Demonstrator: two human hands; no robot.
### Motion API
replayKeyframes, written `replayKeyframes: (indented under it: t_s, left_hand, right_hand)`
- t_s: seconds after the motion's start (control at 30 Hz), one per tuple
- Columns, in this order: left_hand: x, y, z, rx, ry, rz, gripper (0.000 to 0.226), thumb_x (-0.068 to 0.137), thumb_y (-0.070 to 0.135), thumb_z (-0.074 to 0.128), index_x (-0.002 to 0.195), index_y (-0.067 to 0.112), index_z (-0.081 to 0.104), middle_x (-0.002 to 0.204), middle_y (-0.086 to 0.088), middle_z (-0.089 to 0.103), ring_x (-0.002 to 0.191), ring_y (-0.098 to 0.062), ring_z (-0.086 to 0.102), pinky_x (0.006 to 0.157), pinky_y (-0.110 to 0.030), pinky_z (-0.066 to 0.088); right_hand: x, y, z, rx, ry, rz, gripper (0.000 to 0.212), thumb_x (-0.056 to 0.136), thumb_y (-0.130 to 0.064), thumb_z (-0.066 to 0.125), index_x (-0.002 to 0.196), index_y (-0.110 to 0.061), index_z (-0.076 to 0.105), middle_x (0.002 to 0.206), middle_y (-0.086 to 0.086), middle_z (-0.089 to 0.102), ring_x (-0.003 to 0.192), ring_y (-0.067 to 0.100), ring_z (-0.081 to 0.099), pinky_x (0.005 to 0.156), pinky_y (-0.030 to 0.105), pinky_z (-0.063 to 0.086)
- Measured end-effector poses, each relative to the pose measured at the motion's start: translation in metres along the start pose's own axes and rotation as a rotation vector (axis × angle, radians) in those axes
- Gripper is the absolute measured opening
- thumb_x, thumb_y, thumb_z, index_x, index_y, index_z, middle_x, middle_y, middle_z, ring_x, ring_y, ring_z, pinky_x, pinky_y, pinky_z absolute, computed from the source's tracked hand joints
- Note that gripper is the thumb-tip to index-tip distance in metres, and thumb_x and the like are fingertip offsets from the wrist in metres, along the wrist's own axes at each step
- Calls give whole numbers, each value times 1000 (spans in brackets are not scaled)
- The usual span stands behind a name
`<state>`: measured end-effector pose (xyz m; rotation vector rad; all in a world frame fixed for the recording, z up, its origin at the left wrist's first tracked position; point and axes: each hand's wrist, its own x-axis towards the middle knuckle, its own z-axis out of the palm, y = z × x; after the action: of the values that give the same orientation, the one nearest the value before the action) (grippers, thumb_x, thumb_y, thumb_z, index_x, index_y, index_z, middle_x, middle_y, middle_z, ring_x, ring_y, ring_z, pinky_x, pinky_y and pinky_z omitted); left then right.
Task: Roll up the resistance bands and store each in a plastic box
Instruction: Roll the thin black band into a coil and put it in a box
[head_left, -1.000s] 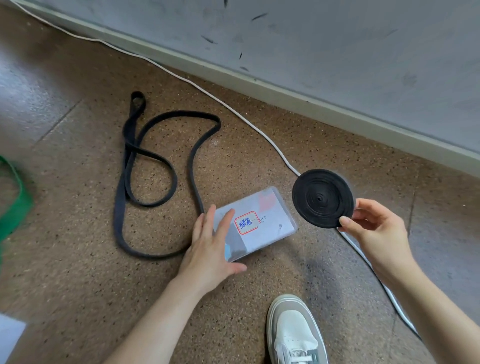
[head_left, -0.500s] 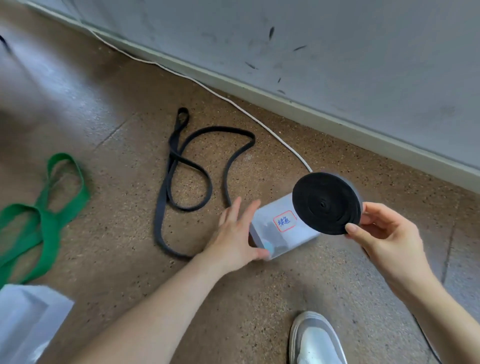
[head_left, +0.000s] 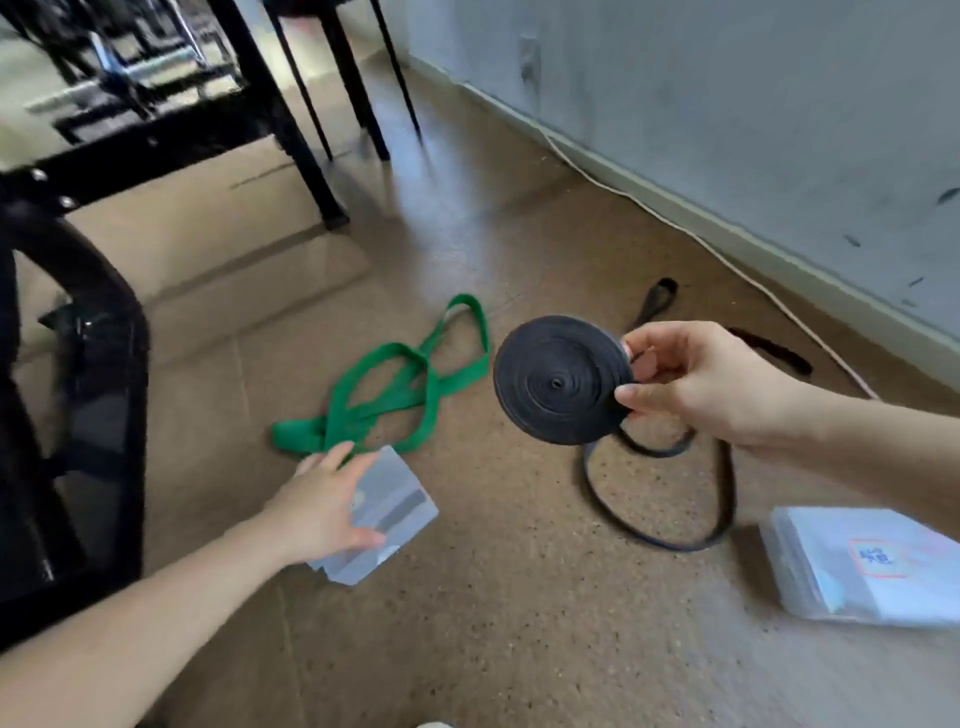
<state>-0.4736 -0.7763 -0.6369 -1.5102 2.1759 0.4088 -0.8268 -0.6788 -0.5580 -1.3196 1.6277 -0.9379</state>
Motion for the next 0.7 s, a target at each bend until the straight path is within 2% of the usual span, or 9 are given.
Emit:
replayKeyframes:
  t_s: [0.07,0.13,0.2,0.27,0.37,0.47,0.53,0.67,0.7]
  left_hand:
    - [0,-32,39,-74,-38,-102,121,64,63,75,152,33,-3,161,-8,-3,146,-35,7,117,-41,19]
    - [3,-56,71,-176,-66,-190,131,60,63,77,151,32,-12,160,-12,-8,146,-39,3,118,-44,17]
    - [10,-72,96,-282,-57,-251,138,55,64,78,150,31,-17,160,-13,-9,146,-39,1,118,-46,18]
    - [20,-81,111,-386,-21,-273,140,53,63,80,150,31,-16,160,-12,-5,147,-36,3,117,-45,19]
    - [33,-85,118,-533,47,-258,128,62,50,82,152,28,-6,157,-9,11,143,-32,21,113,-40,27]
    - [38,-76,117,-579,117,-231,105,70,38,78,150,32,10,140,-6,29,129,-28,40,105,-37,38]
    - [37,-66,113,-603,117,-200,94,71,37,75,146,35,20,129,-3,36,123,-25,46,99,-34,42]
    - [35,-47,112,-910,-78,-111,85,56,54,73,135,35,46,127,7,57,114,-13,57,95,-34,49]
    - [33,-42,112,-997,-135,-94,75,60,53,74,130,34,53,124,8,61,111,-11,59,91,-33,52]
  right_hand:
    - [19,-13,32,-68,-76,-10,26,80,11,69,77,-13,61,59,-7,58,47,0,56,51,12,44]
    - [35,-17,65,-178,-141,-17,22,78,9,72,80,-12,64,61,-7,57,46,-3,53,50,10,42]
    - [45,-13,95,-274,-179,-37,21,76,5,75,85,-12,66,65,-5,60,53,2,56,56,13,45]
    - [50,-4,118,-320,-202,-46,23,75,3,76,88,-13,67,67,-6,60,62,11,58,67,26,50]
    - [50,9,140,-342,-202,-53,25,75,2,75,93,-14,69,68,-7,59,69,18,62,76,37,53]
    - [46,22,151,-369,-192,-65,28,75,0,75,96,-17,70,73,-9,60,74,18,62,78,34,52]
    - [41,29,155,-396,-190,-100,28,75,0,75,92,-21,68,75,-8,61,75,16,62,77,32,52]
    - [26,45,152,-406,-186,-213,30,74,3,74,85,-23,63,73,-5,63,72,17,63,72,41,54]
    - [21,49,151,-414,-195,-240,31,74,3,75,84,-24,61,73,-5,62,71,16,63,71,40,54]
